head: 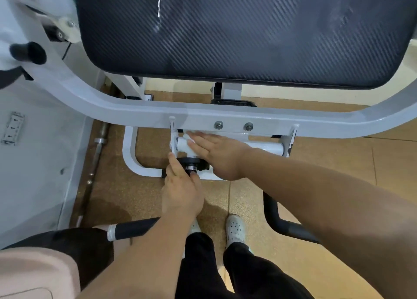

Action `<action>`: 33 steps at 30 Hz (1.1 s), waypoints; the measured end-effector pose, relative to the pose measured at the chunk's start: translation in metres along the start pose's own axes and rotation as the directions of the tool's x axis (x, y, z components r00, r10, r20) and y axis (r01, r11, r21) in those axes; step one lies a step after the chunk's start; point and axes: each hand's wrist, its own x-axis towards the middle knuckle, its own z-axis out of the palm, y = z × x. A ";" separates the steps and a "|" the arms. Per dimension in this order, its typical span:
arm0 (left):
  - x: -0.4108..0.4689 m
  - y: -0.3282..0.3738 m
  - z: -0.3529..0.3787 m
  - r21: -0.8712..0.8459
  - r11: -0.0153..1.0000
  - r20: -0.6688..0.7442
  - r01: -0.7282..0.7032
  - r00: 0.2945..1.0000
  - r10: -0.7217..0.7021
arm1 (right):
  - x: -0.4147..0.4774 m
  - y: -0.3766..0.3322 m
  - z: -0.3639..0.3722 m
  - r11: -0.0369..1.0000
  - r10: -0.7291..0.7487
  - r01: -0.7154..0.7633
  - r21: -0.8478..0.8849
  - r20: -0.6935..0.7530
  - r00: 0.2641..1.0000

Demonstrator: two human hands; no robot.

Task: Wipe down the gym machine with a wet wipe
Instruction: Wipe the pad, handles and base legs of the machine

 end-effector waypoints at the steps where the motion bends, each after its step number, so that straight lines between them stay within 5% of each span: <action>1: 0.000 0.000 0.000 0.011 1.000 0.000 0.001 1.000 -0.001 | -0.002 0.004 -0.002 1.000 -0.007 0.007 -0.012 0.014 1.000; 10: 0.000 0.001 -0.001 0.050 0.999 0.011 0.002 1.000 -0.003 | -0.071 0.006 0.025 0.935 0.354 -0.353 -0.023 0.102 0.930; 17: 0.001 0.001 0.000 0.051 0.999 0.004 0.005 1.000 -0.005 | 0.001 -0.004 -0.003 1.000 -0.021 0.021 0.011 0.020 1.000; 22: 0.001 0.000 0.002 0.050 0.999 -0.004 -0.001 1.000 0.001 | 0.015 -0.008 -0.014 0.999 -0.038 0.038 -0.015 0.029 0.999; 27: -0.002 0.005 -0.001 0.041 0.999 -0.024 0.008 1.000 -0.007 | -0.041 -0.004 0.013 0.980 0.197 -0.197 0.009 0.026 0.980; 33: -0.003 0.006 -0.003 0.045 0.999 -0.012 0.016 1.000 -0.015 | -0.094 0.007 0.036 0.828 0.545 -0.554 0.083 0.112 0.831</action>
